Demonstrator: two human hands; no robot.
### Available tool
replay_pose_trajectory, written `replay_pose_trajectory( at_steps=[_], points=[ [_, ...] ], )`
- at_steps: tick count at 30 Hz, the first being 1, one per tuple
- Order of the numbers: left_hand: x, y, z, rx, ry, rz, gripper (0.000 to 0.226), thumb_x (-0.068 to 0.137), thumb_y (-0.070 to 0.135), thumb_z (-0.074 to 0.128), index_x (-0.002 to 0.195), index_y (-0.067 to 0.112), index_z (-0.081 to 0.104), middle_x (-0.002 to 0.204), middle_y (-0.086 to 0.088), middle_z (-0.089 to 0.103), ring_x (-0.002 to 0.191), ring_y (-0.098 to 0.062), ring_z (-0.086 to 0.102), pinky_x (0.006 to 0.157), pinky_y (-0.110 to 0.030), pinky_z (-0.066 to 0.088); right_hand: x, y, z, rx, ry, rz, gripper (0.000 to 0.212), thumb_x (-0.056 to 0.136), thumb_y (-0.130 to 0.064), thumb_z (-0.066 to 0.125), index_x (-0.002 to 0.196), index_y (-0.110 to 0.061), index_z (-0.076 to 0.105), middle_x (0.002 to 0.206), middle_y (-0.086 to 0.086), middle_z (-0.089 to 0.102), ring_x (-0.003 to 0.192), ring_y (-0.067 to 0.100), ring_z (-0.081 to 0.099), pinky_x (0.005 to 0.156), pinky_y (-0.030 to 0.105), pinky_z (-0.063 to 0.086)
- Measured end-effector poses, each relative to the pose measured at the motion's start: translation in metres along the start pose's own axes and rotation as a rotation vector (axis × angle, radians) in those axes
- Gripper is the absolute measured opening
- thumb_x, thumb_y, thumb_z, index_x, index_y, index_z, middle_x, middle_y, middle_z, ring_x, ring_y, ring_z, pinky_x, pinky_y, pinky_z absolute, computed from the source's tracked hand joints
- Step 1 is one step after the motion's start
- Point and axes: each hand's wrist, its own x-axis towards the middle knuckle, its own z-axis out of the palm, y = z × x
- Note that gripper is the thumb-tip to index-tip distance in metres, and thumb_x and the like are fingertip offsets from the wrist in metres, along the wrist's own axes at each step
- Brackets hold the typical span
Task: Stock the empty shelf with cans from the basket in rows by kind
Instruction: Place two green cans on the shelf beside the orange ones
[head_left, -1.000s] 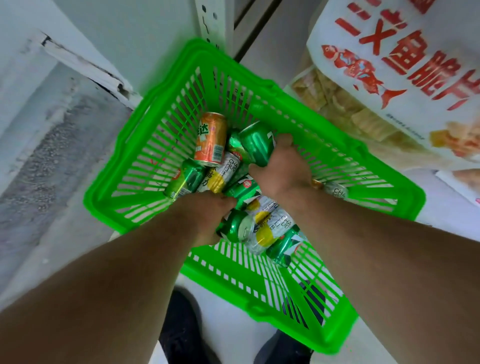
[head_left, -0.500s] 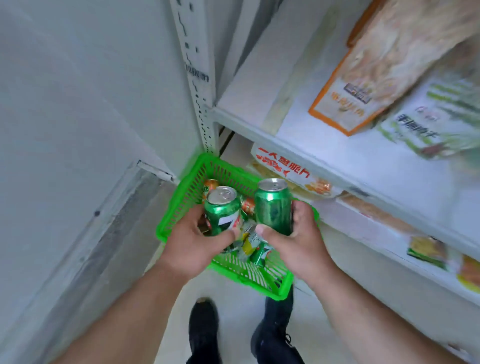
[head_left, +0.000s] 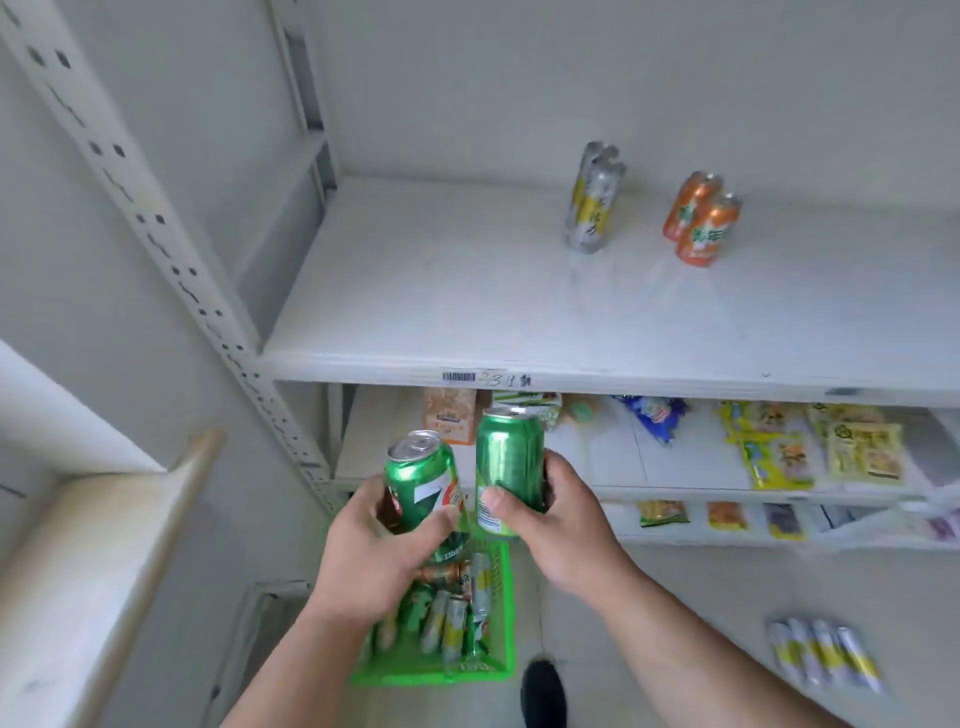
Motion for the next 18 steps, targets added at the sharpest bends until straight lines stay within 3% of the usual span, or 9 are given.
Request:
replay_pose_trajectory(
  at_steps=[3, 6, 10, 18],
  points=[
    [-0.015, 0.047, 0.014, 0.068, -0.060, 0.092, 0.032, 0.077, 0.029, 0.085, 0.104, 0.022, 0.069, 0.091, 0.011, 0.078, 0.080, -0.005, 0.073, 0.073, -0.028, 0.057, -0.022, -0.034, -0.038, 0.093, 0.080, -0.043, 0.055, 0.069, -0.052, 0.085, 0.114, -0.027, 0.066, 0.105, 0.001, 0.077, 0.098, 0.019, 0.073, 0.087, 0.046, 0.060],
    [-0.025, 0.084, 0.035, 0.147, -0.087, 0.174, 0.030, 0.077, 0.035, 0.085, 0.100, 0.028, 0.067, 0.084, 0.017, 0.075, 0.073, 0.004, 0.068, 0.066, -0.018, 0.047, -0.039, -0.053, -0.079, 0.164, 0.155, -0.064, 0.049, 0.068, -0.040, 0.087, 0.112, -0.026, 0.068, 0.104, 0.002, 0.078, 0.097, 0.019, 0.075, 0.080, 0.038, 0.060],
    [-0.032, 0.121, 0.077, 0.210, -0.096, 0.239, 0.031, 0.075, 0.038, 0.085, 0.096, 0.025, 0.067, 0.082, 0.010, 0.074, 0.069, 0.003, 0.065, 0.059, -0.010, 0.045, -0.050, -0.059, -0.139, 0.195, 0.267, -0.049, 0.054, 0.061, -0.039, 0.087, 0.109, -0.022, 0.069, 0.101, 0.002, 0.079, 0.095, 0.020, 0.076, 0.086, 0.042, 0.061],
    [-0.033, 0.177, 0.216, 0.203, -0.168, 0.253, 0.036, 0.073, 0.038, 0.087, 0.101, 0.028, 0.067, 0.090, 0.011, 0.074, 0.083, -0.001, 0.068, 0.074, -0.020, 0.053, -0.043, -0.039, -0.288, 0.185, 0.355, -0.040, 0.046, 0.068, -0.034, 0.090, 0.107, -0.023, 0.070, 0.100, -0.002, 0.079, 0.095, 0.016, 0.076, 0.086, 0.043, 0.063]
  ],
)
